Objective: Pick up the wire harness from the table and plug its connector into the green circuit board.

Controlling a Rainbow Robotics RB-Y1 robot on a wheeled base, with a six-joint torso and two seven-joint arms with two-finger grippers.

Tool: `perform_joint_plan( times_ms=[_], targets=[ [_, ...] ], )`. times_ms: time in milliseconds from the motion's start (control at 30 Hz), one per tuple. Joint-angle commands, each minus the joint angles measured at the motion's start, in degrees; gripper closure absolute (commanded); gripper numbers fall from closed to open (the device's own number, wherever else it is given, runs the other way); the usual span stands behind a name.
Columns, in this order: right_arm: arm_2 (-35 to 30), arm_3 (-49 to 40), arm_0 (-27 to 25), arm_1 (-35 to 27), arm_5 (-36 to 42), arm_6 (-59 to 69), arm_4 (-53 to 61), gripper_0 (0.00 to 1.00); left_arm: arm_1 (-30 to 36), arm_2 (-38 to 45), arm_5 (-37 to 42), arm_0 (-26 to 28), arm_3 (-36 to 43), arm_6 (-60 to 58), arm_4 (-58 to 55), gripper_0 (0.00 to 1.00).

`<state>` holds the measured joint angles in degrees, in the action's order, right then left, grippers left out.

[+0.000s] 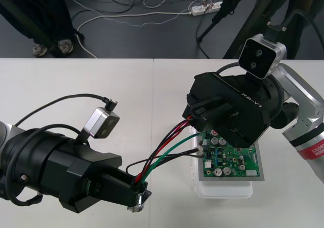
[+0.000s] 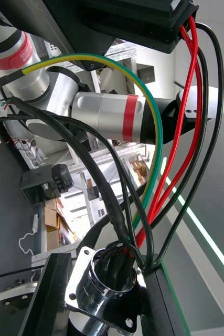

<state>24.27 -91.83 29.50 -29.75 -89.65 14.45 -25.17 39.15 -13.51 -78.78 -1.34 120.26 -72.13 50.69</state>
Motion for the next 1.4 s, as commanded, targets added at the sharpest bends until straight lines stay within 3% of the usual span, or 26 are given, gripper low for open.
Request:
perform_joint_plan(
  times_ms=[33,733,1400],
  targets=[
    [0.16,-1.69,1.88,0.57,-0.35,2.25,1.53,1.0,-0.91,-0.2,-1.2,-0.6,2.08,4.28,-0.5,0.0],
    [-0.28,-1.78,0.65,-1.45,-0.35,1.81,1.79,1.0,-1.09,-1.52,2.23,-0.07,2.17,7.97,-0.68,0.0],
    [-5.9,-2.57,-7.0,-10.94,-0.35,0.23,5.4,1.0,-1.62,9.29,1.7,-3.41,2.17,9.55,3.36,0.0]
  ],
)
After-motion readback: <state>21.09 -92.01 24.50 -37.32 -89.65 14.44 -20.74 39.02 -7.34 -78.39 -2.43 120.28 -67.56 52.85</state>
